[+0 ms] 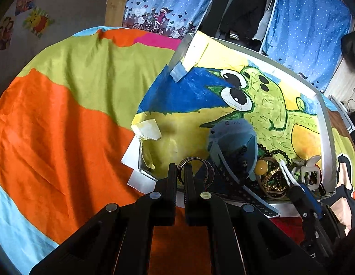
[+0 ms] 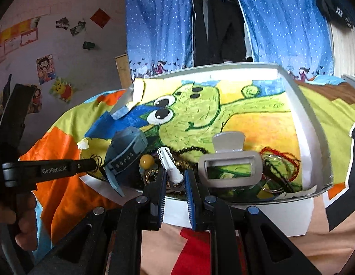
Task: Organize jewelry
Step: 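Carry the ring and white clip into the white tray and open both tools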
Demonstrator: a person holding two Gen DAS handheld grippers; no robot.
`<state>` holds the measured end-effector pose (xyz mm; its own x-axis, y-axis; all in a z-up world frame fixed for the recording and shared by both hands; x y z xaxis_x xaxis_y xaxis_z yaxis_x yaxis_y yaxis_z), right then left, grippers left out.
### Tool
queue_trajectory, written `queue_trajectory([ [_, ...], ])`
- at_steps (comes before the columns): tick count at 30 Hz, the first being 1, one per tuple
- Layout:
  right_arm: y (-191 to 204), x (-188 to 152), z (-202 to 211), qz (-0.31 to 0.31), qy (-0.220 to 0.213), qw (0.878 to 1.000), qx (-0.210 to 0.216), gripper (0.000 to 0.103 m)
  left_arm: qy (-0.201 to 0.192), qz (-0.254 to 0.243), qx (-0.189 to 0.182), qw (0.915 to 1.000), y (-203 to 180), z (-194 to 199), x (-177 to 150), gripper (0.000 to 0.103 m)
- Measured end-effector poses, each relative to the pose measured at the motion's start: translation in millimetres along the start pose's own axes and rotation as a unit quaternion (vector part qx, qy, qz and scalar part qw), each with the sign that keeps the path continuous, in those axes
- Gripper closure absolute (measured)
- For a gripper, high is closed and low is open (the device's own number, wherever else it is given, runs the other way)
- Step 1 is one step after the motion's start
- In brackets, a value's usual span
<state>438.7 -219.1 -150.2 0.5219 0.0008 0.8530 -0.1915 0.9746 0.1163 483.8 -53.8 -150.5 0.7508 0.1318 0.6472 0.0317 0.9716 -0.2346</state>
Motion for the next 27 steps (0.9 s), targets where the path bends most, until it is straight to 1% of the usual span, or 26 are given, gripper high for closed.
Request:
queue_trajectory([
  [5, -1.2, -1.9, -0.5, 0.001, 0.007, 1.0, -0.001, 0.087, 0.01, -0.012, 0.008, 0.9999, -1.3, -1.6, 1.8, 0.099],
  [9, -2.5, -2.1, 0.4, 0.002, 0.008, 1.0, -0.006, 0.087, 0.009, -0.015, 0.014, 0.9998, -0.8, 1.4, 4.0, 0.099],
  [12, -3.9, -0.4, 3.0, 0.001, 0.007, 1.0, -0.008, 0.086, 0.012, -0.011, 0.014, 0.9998, -0.5, 4.0, 4.5, 0.098],
  [13, -4.0, 0.7, 4.3, 0.001, 0.006, 1.0, -0.01, 0.086, 0.012, -0.007, 0.012, 0.9998, -0.5, 6.5, 4.5, 0.096],
  [14, -4.3, 2.2, 6.7, 0.001, 0.003, 1.0, -0.011, 0.086, 0.012, -0.005, 0.011, 0.9999, -0.6, 8.6, 5.1, 0.093],
  [15, -4.5, 4.3, 9.7, 0.002, -0.001, 1.0, -0.012, 0.083, 0.011, -0.001, 0.009, 0.9999, -0.7, 11.5, 5.7, 0.086],
  [16, -4.5, 7.1, 13.9, 0.001, -0.007, 1.0, -0.013, 0.079, 0.007, 0.004, 0.003, 1.0, -1.2, 16.4, 6.5, 0.076],
  [17, -4.6, 9.5, 17.2, 0.001, -0.012, 1.0, -0.013, 0.072, 0.003, 0.007, 0.001, 1.0, -1.4, 21.1, 7.8, 0.071],
  [18, -4.4, 13.2, 22.6, 0.002, -0.021, 1.0, -0.014, 0.069, -0.006, 0.01, -0.001, 0.9999, -1.8, 27.8, 10.0, 0.065],
  [21, -2.9, 23.8, 35.9, 0.01, -0.038, 0.999, -0.02, 0.068, -0.026, 0.012, -0.009, 0.9996, -6.1, 47.6, 17.4, 0.063],
  [22, -2.5, 26.6, 39.5, 0.012, -0.043, 0.999, -0.022, 0.067, -0.033, 0.012, -0.01, 0.9993, -8.4, 56.8, 20.3, 0.057],
  [23, -2.6, 31.0, 47.0, 0.012, -0.053, 0.998, -0.024, 0.06, -0.04, 0.012, -0.01, 0.9991, -10.0, 64.3, 22.9, 0.053],
  [24, -2.6, 34.2, 52.2, 0.011, -0.06, 0.998, -0.025, 0.053, -0.05, 0.013, -0.013, 0.9986, -12.2, 73.5, 25.7, 0.045],
  [25, -2.8, 38.5, 59.8, 0.009, -0.07, 0.997, -0.025, 0.05, -0.063, 0.016, -0.017, 0.9977, -14.6, 84.5, 28.4, 0.043],
  [27, -3.6, 45.5, 73.0, 0.008, -0.085, 0.996, -0.027, 0.043, -0.081, 0.017, -0.025, 0.9962, -18.5, 103.5, 32.7, 0.042],
])
Point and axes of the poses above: each gripper's, at about its wrist camera, not at the fingertips, and z roughly against the way its jaws point, y to its left, x to its top, the point moved 7 cm from there along -z, roughly the way its jaws point, and after that the axes turned 3 degrees about -y, right-handed, at the moved point
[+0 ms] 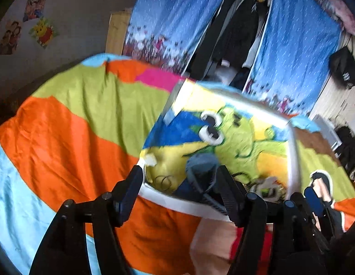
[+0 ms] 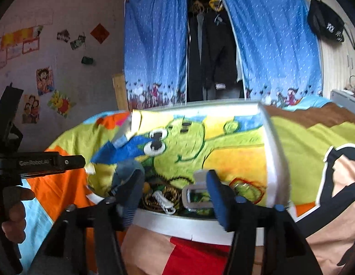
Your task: Organize jewelry
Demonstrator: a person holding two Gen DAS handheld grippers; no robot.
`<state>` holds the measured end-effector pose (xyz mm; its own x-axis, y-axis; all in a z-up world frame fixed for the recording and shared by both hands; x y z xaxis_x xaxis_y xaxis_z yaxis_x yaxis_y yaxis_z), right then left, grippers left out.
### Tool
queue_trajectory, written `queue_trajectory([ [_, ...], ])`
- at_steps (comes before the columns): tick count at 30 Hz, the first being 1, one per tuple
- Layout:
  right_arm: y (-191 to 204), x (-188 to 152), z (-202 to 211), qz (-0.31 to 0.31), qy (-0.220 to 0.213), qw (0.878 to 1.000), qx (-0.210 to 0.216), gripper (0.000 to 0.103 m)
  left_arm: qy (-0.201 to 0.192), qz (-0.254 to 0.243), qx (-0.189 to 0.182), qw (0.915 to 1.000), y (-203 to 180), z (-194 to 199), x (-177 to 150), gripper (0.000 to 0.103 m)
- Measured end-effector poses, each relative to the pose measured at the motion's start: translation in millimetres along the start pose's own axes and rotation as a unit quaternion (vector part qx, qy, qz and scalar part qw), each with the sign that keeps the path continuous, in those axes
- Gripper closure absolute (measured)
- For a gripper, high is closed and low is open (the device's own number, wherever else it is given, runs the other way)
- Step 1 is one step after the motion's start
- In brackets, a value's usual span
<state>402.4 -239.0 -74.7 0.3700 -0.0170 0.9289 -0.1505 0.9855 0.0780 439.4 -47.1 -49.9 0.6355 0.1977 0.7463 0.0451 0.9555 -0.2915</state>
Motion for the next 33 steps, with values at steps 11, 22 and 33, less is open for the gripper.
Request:
queue_trajectory([
  [11, -16.1, 44.9, 97.2, -0.033, -0.122, 0.991, -0.041, 0.002, -0.098, -0.022, -0.008, 0.9949, -29.7, 100.5, 5.7, 0.007],
  [22, -3.2, 50.5, 177.9, -0.015, -0.168, 0.984, -0.055, 0.0, -0.17, -0.06, -0.003, 0.9837, -43.9, 188.0, -23.8, 0.002],
  [33, 12.6, 25.2, 249.1, -0.015, -0.156, 0.985, -0.068, 0.0, -0.19, -0.086, -0.003, 0.9779, -38.6, 258.7, -70.3, 0.002],
])
Point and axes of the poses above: each gripper's, at about its wrist camera, not at the fingertips, and z roughly against the way its jaws point, y to its left, x to its top, the point moved 7 cm from there along -z, roughly the way its jaws point, and after that the axes turned 3 degrees about -y, right-handed, at the moved point
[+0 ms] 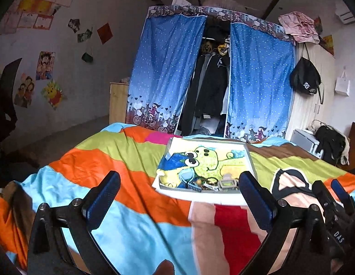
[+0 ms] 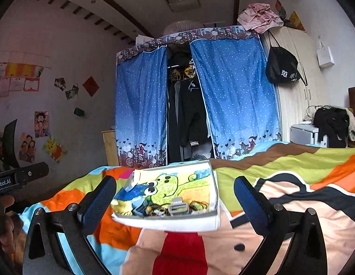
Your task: Organize jewelry
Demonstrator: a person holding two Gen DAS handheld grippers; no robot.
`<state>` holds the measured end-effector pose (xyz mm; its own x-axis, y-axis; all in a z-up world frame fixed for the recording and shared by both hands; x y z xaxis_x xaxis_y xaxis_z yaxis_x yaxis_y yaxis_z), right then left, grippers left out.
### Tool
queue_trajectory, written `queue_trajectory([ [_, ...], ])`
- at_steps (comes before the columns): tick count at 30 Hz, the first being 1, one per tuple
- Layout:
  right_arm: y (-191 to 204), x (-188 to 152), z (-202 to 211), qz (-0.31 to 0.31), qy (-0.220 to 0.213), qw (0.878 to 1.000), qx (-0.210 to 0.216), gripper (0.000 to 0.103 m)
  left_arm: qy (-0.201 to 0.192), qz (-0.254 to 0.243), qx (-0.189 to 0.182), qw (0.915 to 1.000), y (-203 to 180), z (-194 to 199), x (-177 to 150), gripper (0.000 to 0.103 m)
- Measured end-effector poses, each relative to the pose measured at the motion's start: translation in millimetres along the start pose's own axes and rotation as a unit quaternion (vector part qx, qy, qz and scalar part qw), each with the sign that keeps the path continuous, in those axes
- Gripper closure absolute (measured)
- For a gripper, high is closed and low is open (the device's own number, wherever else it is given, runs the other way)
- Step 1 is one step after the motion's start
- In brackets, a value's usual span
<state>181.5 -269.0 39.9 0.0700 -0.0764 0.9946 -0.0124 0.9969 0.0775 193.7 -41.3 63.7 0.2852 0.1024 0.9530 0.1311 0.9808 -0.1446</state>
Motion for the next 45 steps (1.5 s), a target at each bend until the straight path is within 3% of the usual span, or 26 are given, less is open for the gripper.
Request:
queue_trajectory([
  [11, 13.8, -14.7, 66.5, 0.024, 0.013, 1.0, -0.006, 0.0, -0.013, -0.039, 0.007, 0.9991, -0.3, 70.3, -37.0, 0.002],
  [23, 29.3, -49.0, 95.3, 0.048, 0.051, 0.998, 0.007, 0.0, 0.002, -0.026, 0.035, 0.999, 24.1, 104.9, -82.8, 0.002],
  [33, 31.9, -69.8, 99.3, 0.054, 0.063, 0.997, 0.004, 0.0, 0.012, -0.023, 0.054, 0.9982, 32.8, 108.5, -111.1, 0.002],
  [45, 36.3, -77.4, 94.9, 0.066, 0.078, 0.995, 0.011, 0.0, 0.017, -0.017, 0.058, 0.998, 38.3, 106.2, -114.9, 0.002],
])
Point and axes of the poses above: each gripper's, at about its wrist camera, not at the fingertips, and z roughly against the way its jaws point, y to its left, x to its top, the point moved 7 cm from there along -z, roughly the way its jaws point, and after that the axes turned 3 degrees about -y, right-handed, at the moved point
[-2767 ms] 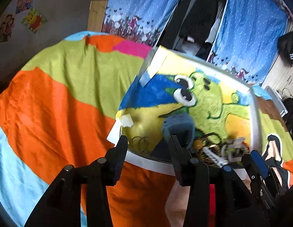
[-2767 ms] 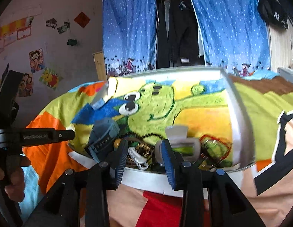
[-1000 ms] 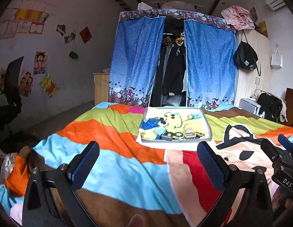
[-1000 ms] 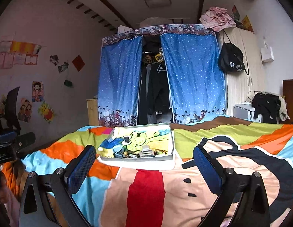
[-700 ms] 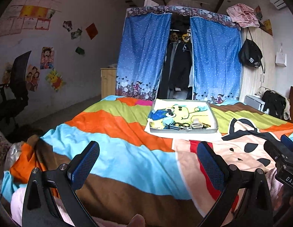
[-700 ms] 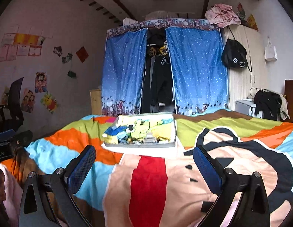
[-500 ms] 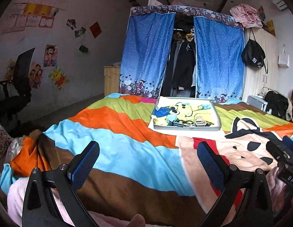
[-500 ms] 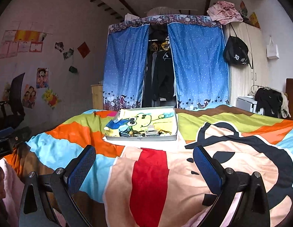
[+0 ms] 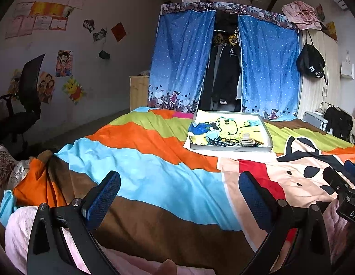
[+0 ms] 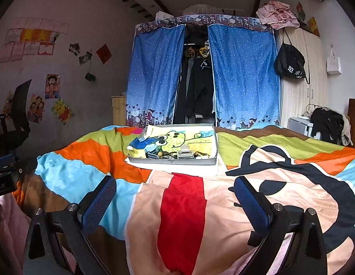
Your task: Organize jewelry
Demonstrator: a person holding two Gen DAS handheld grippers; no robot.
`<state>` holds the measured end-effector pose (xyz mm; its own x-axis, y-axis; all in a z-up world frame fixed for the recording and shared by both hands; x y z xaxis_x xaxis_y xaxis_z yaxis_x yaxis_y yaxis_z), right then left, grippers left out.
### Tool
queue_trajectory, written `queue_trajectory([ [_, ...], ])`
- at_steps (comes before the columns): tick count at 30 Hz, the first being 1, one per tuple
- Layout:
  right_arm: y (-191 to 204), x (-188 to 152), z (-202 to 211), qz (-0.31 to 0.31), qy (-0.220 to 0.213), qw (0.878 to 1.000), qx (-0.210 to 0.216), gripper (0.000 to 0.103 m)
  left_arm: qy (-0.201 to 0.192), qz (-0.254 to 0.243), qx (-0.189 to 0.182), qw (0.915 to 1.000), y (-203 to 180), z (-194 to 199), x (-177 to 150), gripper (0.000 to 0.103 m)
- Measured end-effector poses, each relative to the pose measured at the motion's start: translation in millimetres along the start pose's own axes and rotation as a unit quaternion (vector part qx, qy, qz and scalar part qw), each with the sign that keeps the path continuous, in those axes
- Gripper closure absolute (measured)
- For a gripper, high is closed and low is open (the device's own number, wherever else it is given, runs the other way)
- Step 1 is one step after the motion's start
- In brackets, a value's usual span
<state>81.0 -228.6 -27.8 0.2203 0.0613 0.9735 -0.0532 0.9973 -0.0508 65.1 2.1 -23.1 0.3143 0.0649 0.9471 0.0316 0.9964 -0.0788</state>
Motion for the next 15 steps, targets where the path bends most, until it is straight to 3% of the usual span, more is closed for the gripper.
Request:
queue_trajectory([
  [15, -0.2, -0.3, -0.2, -0.001, 0.001, 1.0, 0.0, 0.0, -0.001, -0.009, 0.001, 1.0, -1.3, 0.7, -2.0, 0.002],
])
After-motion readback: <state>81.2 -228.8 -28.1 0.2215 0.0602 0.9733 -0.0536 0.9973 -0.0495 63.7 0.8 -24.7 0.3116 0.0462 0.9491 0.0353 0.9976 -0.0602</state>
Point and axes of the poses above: each gripper's, at about its wrist camera, not at the fingertips, and z roughly against the way its jaws point, y to its left, x to its top, the point moved 7 cm from there along -z, roughly the way its jaws point, and after that the axes turned 3 degrees about -y, right-handed, at the moved point
